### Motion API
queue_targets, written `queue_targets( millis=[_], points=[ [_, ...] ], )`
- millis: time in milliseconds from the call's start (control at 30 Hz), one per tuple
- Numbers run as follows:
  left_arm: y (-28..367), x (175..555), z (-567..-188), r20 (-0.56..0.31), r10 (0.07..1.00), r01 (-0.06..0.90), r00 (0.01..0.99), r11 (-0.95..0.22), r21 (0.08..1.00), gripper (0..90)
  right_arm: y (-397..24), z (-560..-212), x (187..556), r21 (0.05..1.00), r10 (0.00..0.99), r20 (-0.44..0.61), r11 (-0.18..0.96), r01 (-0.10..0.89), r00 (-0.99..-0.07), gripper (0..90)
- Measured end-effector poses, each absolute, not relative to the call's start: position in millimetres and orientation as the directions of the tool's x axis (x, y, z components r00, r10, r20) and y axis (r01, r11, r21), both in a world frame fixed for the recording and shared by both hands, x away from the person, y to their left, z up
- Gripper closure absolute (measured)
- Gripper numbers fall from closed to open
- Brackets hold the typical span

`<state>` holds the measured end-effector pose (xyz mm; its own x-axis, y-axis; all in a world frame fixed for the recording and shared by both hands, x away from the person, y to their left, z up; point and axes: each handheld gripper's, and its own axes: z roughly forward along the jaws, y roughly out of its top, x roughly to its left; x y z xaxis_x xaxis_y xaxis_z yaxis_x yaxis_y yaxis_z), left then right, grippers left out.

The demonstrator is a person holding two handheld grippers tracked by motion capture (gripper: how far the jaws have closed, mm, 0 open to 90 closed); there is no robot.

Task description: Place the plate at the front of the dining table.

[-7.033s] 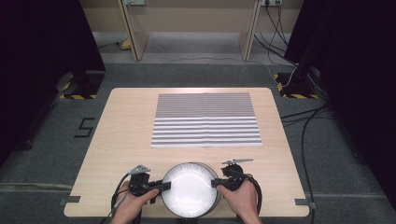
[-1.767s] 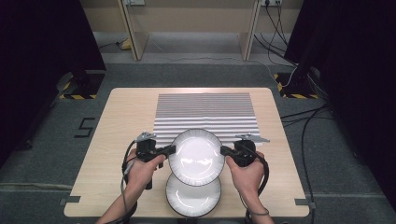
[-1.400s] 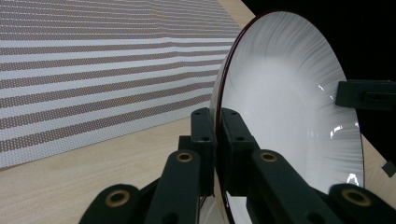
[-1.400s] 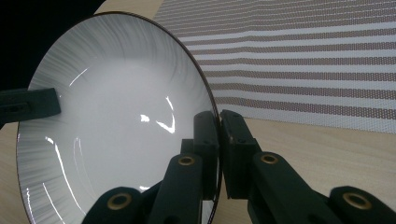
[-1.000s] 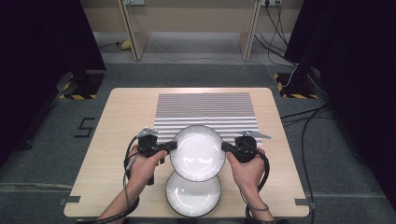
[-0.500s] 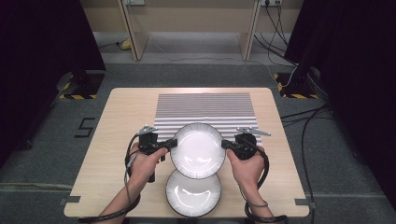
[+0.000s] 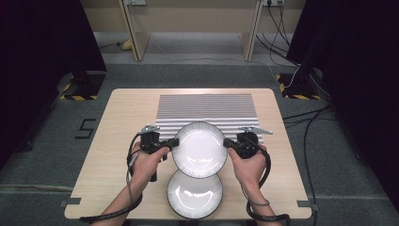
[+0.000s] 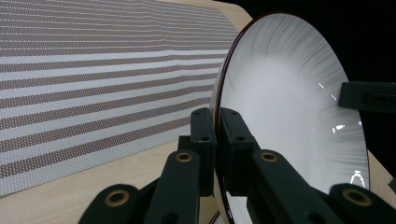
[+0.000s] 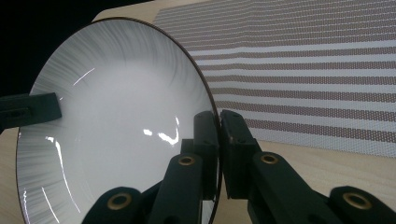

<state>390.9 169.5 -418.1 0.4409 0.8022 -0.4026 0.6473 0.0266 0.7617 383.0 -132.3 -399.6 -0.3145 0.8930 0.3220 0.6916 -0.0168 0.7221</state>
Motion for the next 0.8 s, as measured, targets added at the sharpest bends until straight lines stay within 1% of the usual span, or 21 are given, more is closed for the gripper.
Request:
queue_targets(
  millis=[800],
  points=[
    [168.8,397.8,-413.9,-0.403,0.804,0.637,0.437,0.04,0.77,84.7,-131.6,-392.5,390.4,0.735,0.896,0.31,-0.015,0.678,-0.316,85.9]
  ],
)
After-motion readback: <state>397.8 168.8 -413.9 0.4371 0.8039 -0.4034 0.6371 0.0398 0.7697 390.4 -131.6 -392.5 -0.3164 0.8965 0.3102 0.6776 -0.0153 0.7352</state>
